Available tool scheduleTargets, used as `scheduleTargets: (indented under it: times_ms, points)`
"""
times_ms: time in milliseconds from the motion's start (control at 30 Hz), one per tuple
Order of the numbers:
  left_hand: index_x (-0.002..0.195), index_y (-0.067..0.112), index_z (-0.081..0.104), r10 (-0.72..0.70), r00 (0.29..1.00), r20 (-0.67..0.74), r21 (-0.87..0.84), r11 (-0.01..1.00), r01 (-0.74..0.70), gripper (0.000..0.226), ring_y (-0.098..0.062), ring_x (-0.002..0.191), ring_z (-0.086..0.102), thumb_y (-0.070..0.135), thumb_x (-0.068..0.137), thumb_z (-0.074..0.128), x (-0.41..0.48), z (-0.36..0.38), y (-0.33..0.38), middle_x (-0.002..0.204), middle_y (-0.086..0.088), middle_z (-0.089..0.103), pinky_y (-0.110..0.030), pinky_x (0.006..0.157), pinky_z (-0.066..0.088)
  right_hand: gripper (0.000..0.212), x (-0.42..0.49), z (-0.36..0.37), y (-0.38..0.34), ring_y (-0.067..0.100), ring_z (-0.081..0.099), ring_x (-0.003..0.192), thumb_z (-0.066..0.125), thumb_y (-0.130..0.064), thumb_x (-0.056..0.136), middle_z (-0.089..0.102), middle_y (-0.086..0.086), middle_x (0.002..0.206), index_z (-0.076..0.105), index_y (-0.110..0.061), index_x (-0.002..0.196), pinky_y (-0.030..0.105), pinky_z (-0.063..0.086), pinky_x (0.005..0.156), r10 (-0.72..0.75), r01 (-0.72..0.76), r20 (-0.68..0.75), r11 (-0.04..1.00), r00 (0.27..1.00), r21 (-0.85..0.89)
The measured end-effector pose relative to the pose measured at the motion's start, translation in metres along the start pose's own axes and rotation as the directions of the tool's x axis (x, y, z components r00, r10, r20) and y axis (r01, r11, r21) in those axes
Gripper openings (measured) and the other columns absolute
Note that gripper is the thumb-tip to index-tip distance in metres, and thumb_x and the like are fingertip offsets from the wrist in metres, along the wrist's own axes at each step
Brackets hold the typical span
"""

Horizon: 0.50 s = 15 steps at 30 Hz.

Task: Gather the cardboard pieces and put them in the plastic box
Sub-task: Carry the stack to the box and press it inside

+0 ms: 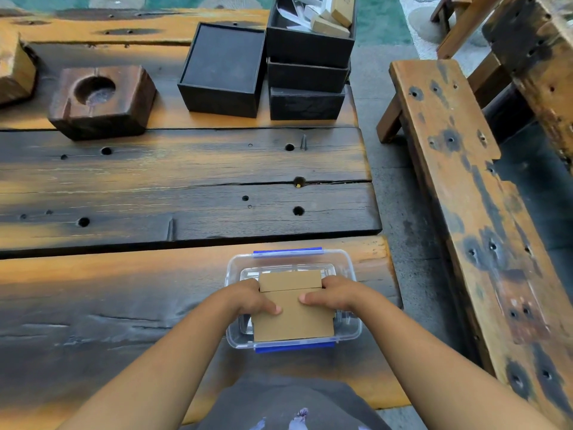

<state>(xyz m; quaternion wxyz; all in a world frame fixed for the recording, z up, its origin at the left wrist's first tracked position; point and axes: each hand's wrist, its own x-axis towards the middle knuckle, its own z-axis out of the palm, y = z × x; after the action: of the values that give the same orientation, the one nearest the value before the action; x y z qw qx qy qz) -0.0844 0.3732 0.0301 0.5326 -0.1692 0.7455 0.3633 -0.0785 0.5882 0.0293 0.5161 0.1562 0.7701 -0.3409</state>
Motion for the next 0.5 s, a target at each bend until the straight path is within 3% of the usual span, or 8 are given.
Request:
scheduleTargets:
  times_ms: [233,400,500]
  points:
    - [0.121,0.007,0.055,0.006,1.000,0.013,-0.031,1.000,-0.005,0.062,-0.026,0.109,0.063,0.022,0.069,0.085,0.0047,-0.0002,-0.0055,0.119,-0.009,0.065,-0.043,0.102,0.049,0.069,0.0055,0.0017,0.0028,0.025,0.065,0.111,0.076,-0.050,0.075,0.064,0.005,0.129,0.059,-0.016,0.132,0.043,0.053,0.100,-0.018,0.018,-0.004,0.996,1.000,0.082]
    - [0.112,0.015,0.054,0.013,1.000,-0.026,0.033,0.999,-0.012,0.052,-0.024,0.107,0.061,0.026,0.070,0.084,0.0053,0.0013,-0.0060,0.114,-0.004,0.063,-0.038,0.100,0.050,0.071,0.0073,0.0049,0.0045,0.024,0.063,0.114,0.077,-0.049,0.074,0.061,0.004,0.132,0.058,-0.014,0.133,0.042,0.052,0.102,-0.017,0.017,-0.005,0.996,1.000,0.087]
    - [0.119,0.009,0.054,0.009,0.999,-0.046,0.040,0.999,-0.007,0.060,-0.027,0.108,0.061,0.023,0.070,0.084,0.0015,0.0027,-0.0015,0.116,-0.007,0.063,-0.041,0.101,0.049,0.075,0.0047,0.0041,0.0021,0.025,0.062,0.116,0.077,-0.051,0.072,0.059,0.004,0.134,0.057,-0.014,0.134,0.042,0.050,0.103,-0.004,0.006,-0.025,0.998,1.000,0.059]
